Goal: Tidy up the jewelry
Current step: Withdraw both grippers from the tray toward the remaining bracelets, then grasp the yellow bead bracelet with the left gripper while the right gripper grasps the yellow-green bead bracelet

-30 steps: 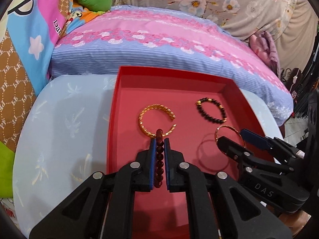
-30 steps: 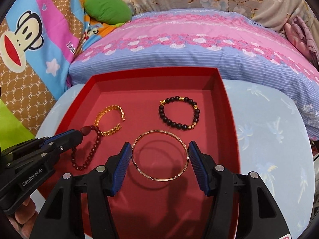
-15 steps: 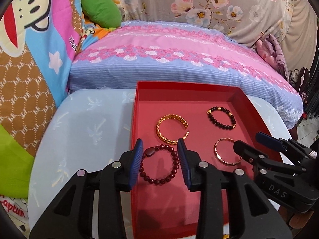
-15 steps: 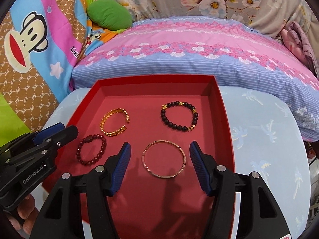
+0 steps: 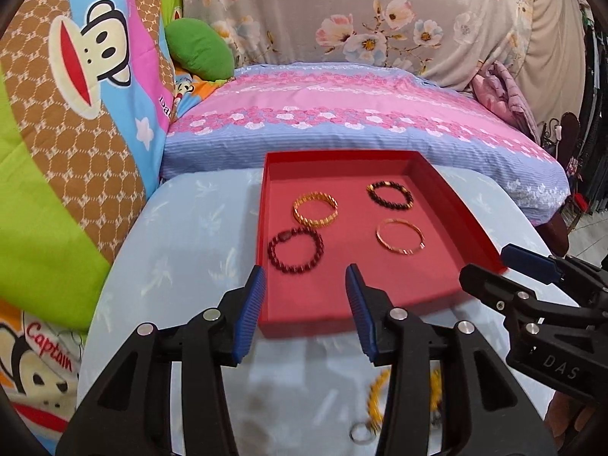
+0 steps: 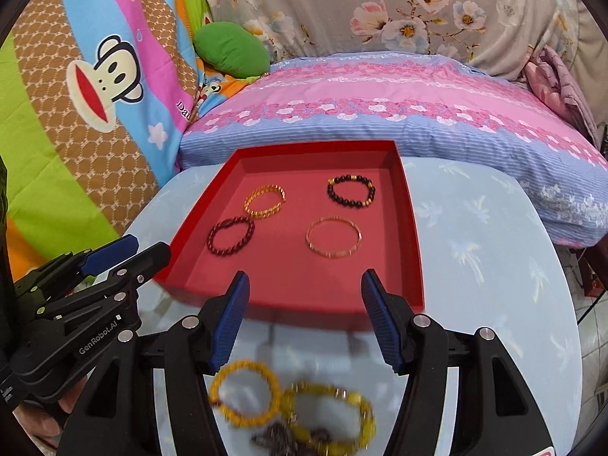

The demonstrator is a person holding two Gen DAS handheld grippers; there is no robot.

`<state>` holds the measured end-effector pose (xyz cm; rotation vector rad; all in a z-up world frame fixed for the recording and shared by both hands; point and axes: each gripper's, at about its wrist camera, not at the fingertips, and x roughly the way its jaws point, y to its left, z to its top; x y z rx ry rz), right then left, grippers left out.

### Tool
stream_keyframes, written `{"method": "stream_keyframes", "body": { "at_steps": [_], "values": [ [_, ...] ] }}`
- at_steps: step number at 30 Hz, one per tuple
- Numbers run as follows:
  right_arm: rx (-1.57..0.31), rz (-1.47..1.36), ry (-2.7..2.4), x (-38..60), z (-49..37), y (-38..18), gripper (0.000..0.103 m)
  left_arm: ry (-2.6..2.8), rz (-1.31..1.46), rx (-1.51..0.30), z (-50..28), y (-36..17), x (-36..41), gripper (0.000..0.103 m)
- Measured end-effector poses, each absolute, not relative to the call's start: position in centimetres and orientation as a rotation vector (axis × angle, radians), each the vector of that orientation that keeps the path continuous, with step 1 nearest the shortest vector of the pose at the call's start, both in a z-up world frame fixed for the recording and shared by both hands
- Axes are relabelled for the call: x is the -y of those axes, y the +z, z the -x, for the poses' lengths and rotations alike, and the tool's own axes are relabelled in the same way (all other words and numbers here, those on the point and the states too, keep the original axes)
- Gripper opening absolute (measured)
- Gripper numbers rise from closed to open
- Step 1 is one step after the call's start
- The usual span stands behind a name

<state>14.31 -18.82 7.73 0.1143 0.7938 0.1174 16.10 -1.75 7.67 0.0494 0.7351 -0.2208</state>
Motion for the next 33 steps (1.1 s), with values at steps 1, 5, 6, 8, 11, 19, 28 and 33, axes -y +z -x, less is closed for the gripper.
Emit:
{"method": "stream_keyframes", "body": {
  "at_steps": [1, 5, 6, 8, 11, 19, 28, 33],
  "values": [
    [-0.797, -0.122, 0.119, 18.9, -13.4, 7.6, 0.059, -0.226, -0.046, -0.742, -15.4, 7.5, 1.7, 0.042],
    [-0.805, -0.141, 0.117, 18.9, -10.0, 7.1, 0.059, -0.223, -0.034, -0.753, -12.2, 6.6, 1.5, 0.043],
    [-0.809, -0.142, 0.116, 18.9, -9.2, 6.9, 0.059, -0.222, -0.033, -0.757, -11.7, 6.4, 1.5, 0.044],
    [-0.817, -0.145, 0.109, 18.8, -7.9, 6.4, 0.059, -0.213, -0.031, -0.762, -10.4, 5.8, 1.4, 0.044],
    [-0.834, -0.152, 0.099, 18.9, -6.0, 5.5, 0.059, -0.203, -0.015, -0.774, -8.6, 4.9, 1.1, 0.044],
    [-0.886, -0.179, 0.053, 19.9, -2.6, 2.6, 0.059, -0.198, 0.033, -0.834, -6.2, 2.2, 0.3, 0.049],
    [-0.921, -0.220, 0.038, 20.5, -1.5, 0.6, 0.059, -0.210, 0.069, -0.850, -6.7, 2.0, 0.6, 0.052],
    [-0.911, -0.224, 0.036, 20.7, -2.0, 0.8, 0.059, -0.218, 0.046, -0.849, -8.5, 2.1, 2.2, 0.053]
  ]
}}
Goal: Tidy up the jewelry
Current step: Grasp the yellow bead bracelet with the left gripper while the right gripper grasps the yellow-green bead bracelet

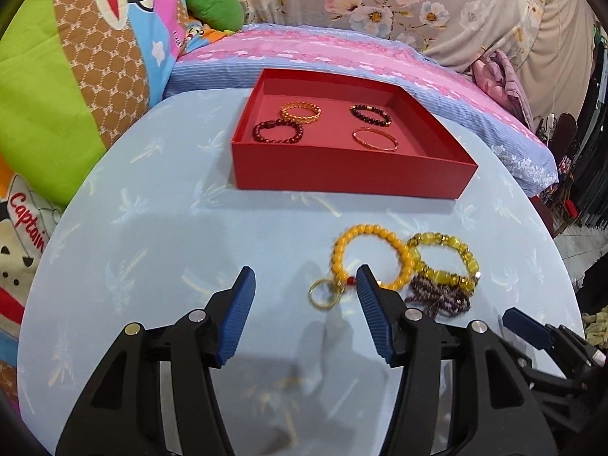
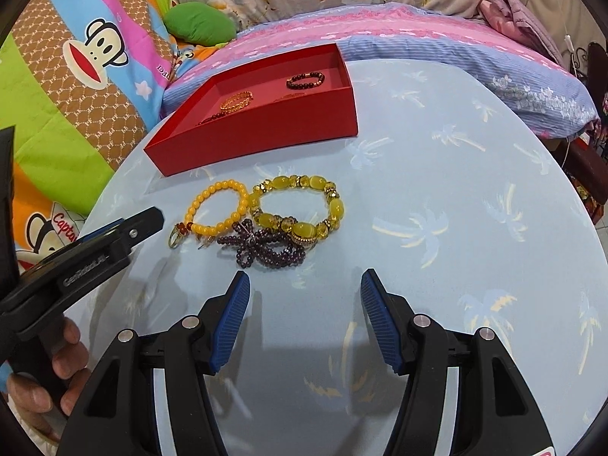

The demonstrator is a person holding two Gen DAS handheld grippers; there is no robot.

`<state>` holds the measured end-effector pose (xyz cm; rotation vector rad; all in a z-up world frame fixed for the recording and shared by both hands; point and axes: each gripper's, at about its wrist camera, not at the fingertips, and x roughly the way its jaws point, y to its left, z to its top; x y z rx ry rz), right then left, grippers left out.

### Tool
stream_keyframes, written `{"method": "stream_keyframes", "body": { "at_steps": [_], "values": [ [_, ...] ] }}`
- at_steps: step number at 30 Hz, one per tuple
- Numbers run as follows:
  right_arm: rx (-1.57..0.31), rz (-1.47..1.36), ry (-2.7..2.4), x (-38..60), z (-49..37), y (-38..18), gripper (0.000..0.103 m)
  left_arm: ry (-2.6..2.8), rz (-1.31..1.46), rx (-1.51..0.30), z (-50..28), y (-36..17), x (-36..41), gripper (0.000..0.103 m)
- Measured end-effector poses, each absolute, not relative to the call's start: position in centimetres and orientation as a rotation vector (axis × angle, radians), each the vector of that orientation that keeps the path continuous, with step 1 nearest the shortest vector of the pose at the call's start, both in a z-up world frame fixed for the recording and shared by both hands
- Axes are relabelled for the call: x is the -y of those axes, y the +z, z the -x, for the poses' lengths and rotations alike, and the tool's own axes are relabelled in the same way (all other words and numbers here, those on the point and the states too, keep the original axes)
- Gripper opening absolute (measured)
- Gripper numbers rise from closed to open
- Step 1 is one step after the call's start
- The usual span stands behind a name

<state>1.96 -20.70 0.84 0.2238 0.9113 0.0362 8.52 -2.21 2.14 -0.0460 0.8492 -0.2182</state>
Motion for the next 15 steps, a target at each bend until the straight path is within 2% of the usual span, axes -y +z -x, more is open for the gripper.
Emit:
{"method": "stream_keyframes", "body": {
  "at_steps": [9, 15],
  "values": [
    [-0.900, -0.223, 0.021, 21.3, -3.7, 1.1, 0.059, -0.239, -0.033, -0.880, -11.2, 0.8, 4.9, 0.049],
    [-0.889, -0.225, 0.001, 22.2, -5.3, 1.3, 0.059, -0.238, -0.062, -0.897, -11.8, -0.1, 5.5, 0.038]
  ]
}}
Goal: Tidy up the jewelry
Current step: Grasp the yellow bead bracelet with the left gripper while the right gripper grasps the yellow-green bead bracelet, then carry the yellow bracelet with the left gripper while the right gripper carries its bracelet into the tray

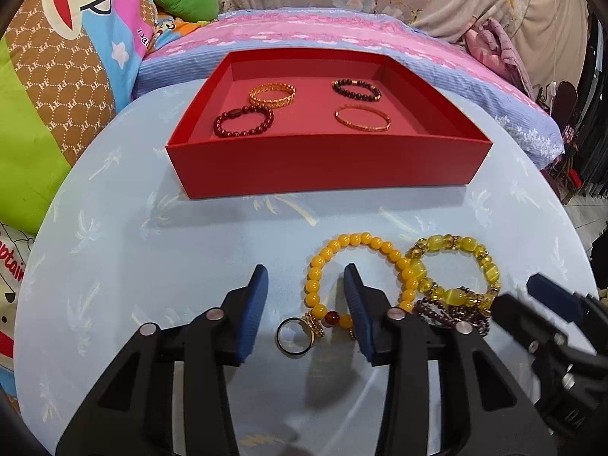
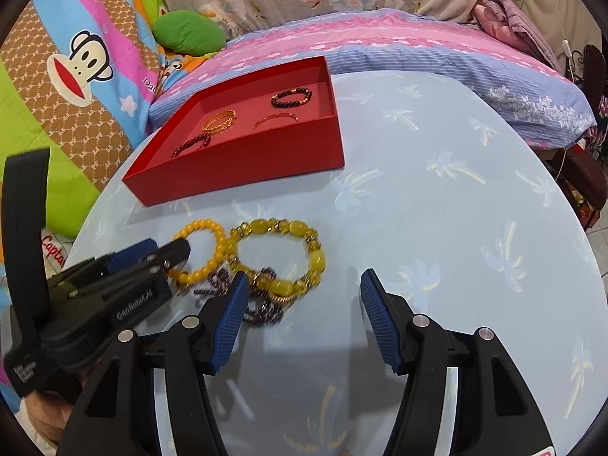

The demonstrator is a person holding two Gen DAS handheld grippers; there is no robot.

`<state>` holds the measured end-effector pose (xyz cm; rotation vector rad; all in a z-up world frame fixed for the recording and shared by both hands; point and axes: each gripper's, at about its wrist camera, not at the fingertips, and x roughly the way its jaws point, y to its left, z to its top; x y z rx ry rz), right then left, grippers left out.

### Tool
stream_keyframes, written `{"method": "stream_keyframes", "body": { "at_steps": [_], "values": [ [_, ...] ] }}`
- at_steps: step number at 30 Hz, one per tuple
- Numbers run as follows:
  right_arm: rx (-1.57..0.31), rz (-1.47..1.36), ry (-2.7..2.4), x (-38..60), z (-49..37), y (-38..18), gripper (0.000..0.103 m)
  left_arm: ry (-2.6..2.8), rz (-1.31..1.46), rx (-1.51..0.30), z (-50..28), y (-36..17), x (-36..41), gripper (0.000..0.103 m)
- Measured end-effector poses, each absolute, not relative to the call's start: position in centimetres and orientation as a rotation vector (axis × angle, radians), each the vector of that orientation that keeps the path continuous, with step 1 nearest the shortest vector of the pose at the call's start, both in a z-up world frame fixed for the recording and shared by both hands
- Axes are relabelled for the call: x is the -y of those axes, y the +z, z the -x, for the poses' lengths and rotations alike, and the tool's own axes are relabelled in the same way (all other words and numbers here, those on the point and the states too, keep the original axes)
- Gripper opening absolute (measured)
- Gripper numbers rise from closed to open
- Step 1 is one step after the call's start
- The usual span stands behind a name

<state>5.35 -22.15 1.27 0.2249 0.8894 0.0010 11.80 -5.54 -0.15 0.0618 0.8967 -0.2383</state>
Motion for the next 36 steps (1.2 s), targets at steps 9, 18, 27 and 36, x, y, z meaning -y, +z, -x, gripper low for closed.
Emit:
{"method": "stream_keyframes", "body": {
  "at_steps": [9, 18, 27, 36],
  "values": [
    [-0.902, -0.199, -0.010, 21.9, -7.9, 0.8, 0.042, -0.235, -0.079, -0.884, -11.7, -0.1, 5.3, 0.007],
    [-0.913, -0.119, -0.036, 21.0, -8.3, 0.0, 0.016, -0.238, -0.054, -0.885, -11.6, 0.0, 4.8, 0.007],
    [-0.890, -0.126, -0.041, 21.2, -7.7, 0.6, 0.009, -0.243, -0.036, -0.872, -11.3, 0.9, 4.2, 0.007],
    [-0.814, -0.178, -0.053, 22.9, -6.3, 3.9, 0.009, -0.243, -0.012, -0.841, -10.7, 2.7, 3.2, 0.007]
  ]
}}
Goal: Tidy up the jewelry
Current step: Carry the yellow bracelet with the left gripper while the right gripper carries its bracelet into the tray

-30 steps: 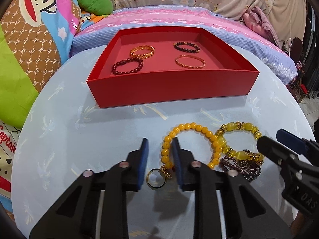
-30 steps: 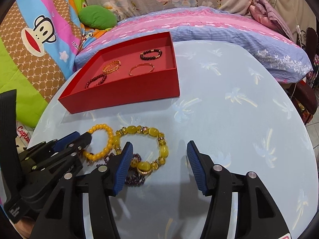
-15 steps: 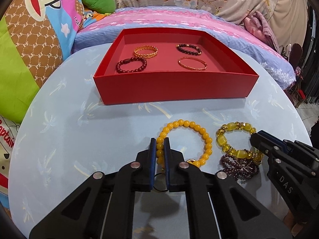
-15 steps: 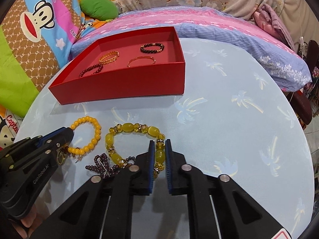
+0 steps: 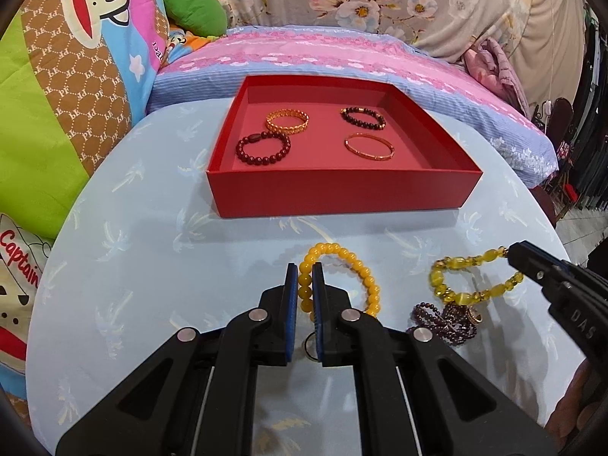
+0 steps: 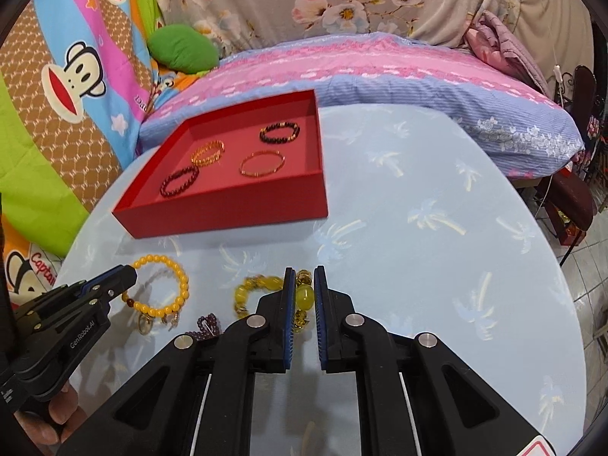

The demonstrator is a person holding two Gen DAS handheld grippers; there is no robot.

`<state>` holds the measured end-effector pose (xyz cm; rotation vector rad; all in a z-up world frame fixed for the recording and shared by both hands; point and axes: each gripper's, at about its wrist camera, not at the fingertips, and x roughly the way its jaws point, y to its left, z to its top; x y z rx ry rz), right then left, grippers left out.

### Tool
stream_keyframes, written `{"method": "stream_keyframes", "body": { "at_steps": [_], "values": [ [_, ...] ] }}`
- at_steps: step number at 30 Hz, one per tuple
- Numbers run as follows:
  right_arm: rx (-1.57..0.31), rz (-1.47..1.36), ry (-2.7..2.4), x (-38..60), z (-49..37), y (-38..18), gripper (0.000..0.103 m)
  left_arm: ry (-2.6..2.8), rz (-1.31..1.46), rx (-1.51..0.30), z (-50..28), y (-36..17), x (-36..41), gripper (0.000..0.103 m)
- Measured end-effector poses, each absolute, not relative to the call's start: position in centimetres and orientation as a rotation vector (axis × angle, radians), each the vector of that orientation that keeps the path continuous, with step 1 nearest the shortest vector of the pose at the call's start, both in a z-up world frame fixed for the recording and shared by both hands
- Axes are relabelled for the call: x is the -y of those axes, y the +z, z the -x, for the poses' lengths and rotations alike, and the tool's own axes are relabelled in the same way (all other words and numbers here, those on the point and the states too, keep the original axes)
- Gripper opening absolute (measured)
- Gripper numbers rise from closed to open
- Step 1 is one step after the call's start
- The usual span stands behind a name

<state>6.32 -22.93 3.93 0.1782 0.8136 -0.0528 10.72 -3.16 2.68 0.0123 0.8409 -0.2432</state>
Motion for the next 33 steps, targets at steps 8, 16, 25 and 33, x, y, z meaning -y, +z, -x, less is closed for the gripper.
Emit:
{"method": "stream_keyframes", "body": {
  "at_steps": [8, 16, 25, 33],
  "values": [
    [-0.758, -0.194, -0.055, 23.7, -4.7, 6.5, 0.009, -0.241, 0.004, -0.829, -9.7, 3.9, 2.3, 0.007],
    [-0.727, -0.197, -0.046, 23.7, -3.4, 8.1, 0.009, -0.243, 0.021, -0.830, -8.6, 5.0, 1.0, 0.007],
    [-0.715, -0.191, -0.029, 23.3, -2.8, 9.3, 0.009, -0.243, 0.026, -0.821, -7.6, 6.5, -0.1, 0.007],
    [-0.710, -0.180, 0.010, 22.8, -3.3, 10.5, 0.009, -0.281, 0.016, -0.799, -7.6, 8.2, 0.3, 0.007]
  ]
}}
